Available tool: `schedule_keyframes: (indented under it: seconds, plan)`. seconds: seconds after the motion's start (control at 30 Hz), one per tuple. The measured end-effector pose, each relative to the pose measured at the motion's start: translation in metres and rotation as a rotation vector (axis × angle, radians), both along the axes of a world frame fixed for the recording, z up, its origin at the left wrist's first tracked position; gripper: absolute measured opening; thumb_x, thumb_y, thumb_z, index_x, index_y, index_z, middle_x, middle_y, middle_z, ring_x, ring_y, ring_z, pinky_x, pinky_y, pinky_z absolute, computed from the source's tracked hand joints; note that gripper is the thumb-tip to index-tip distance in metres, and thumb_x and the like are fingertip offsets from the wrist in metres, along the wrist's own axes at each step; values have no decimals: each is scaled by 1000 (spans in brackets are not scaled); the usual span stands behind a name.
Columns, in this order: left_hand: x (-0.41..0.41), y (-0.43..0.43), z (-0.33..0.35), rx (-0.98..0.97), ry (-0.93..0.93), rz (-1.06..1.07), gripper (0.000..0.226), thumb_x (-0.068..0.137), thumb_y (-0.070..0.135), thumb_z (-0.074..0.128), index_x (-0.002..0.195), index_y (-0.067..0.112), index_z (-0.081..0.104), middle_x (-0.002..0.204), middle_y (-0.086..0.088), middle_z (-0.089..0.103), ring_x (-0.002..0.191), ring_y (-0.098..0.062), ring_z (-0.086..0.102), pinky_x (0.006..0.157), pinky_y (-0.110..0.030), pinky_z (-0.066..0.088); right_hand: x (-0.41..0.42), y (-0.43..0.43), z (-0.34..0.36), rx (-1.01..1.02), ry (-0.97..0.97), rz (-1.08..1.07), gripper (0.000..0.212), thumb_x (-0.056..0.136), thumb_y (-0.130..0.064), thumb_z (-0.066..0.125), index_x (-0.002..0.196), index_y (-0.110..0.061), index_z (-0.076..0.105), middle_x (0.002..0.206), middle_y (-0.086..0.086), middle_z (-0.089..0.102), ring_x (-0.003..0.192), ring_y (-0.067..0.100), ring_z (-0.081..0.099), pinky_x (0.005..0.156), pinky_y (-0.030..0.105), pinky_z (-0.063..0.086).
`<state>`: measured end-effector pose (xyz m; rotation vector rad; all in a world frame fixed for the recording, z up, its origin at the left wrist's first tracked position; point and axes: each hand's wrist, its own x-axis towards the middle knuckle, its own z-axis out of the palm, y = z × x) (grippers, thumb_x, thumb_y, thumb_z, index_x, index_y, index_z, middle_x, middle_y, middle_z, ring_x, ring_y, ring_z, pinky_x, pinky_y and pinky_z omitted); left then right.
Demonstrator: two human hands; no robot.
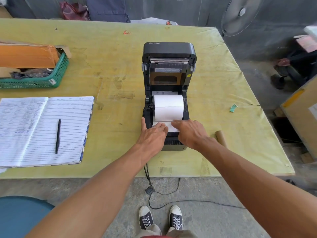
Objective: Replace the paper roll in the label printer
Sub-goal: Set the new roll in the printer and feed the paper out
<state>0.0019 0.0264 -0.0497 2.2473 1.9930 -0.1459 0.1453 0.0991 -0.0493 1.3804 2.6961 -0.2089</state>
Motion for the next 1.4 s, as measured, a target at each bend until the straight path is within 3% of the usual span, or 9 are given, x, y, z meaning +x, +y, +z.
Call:
schedule_keyframes:
  seconds: [0.17, 0.43, 0.57, 0.7, 0.8, 0.93, 1.1, 1.2, 1.4]
  plan:
    - [-1, -8, -7, -19, 4, -22, 59, 96, -2, 37, 153, 10, 28, 162, -10, 25, 148, -21, 24, 112, -71, -6, 2, -7, -4, 32, -65, 70, 44, 90, -4, 48, 130, -18, 59, 123, 3, 70, 94, 27, 68, 69, 34, 50]
    - [2, -16, -3, -29, -40, -11, 62, 90, -8, 38, 149, 12, 38, 156, -7, 36, 138, -20, 42, 116, -67, -1, 14, -23, -13, 49, 25, 82, 49, 82, -4, 46, 124, -22, 63, 126, -1, 69, 104, 27, 67, 85, 38, 41]
    - [-6, -1, 5, -24, -85, 6, 47, 81, -13, 40, 114, 13, 60, 111, -5, 65, 104, -23, 63, 118, -62, 11, 15, -21, -7, 3, 42, 58, 48, 82, -4, 47, 122, -23, 65, 120, 0, 71, 98, 29, 65, 77, 36, 39]
    - [-4, 12, 12, -67, 3, 0, 50, 86, -14, 35, 128, 8, 49, 136, -10, 54, 119, -28, 57, 115, -68, 10, 13, -15, 4, -47, 26, 42, 55, 83, -4, 50, 132, -25, 64, 121, 4, 72, 102, 29, 65, 79, 34, 41]
    - [-4, 17, 11, -102, 62, -12, 46, 88, -11, 33, 124, 8, 53, 133, -9, 57, 112, -30, 61, 114, -70, 5, 8, -9, 13, -63, 14, -4, 53, 85, -2, 52, 134, -20, 62, 122, 6, 71, 106, 30, 65, 86, 37, 50]
    - [-7, 19, 6, -103, 55, -34, 74, 89, -9, 35, 156, 20, 20, 147, -5, 50, 115, -30, 61, 114, -67, -2, -2, -13, 14, -98, 58, -21, 64, 84, 3, 52, 144, -16, 41, 106, 7, 72, 80, 30, 64, 64, 37, 49]
    - [-7, 16, 7, -69, 31, -26, 90, 83, -10, 41, 157, 15, -4, 130, -8, 63, 92, -29, 67, 116, -64, 3, -1, -12, 15, -130, 58, -56, 78, 80, 2, 54, 149, -19, 24, 111, 7, 74, 66, 31, 61, 54, 34, 43]
    - [-7, 13, 7, -56, 29, -26, 93, 83, -11, 44, 155, 9, -10, 140, -13, 55, 86, -28, 66, 117, -63, 5, 4, -14, 12, -151, 56, -54, 76, 80, 2, 52, 148, -17, 24, 116, 8, 73, 63, 33, 58, 54, 33, 41]
    - [-2, 0, 11, -61, -17, -34, 97, 84, -9, 50, 154, 6, -15, 81, -1, 51, 68, -23, 55, 120, -59, 10, 10, -13, 6, -168, 98, -43, 71, 80, 1, 51, 146, -17, 32, 132, 1, 68, 79, 37, 66, 64, 36, 53]
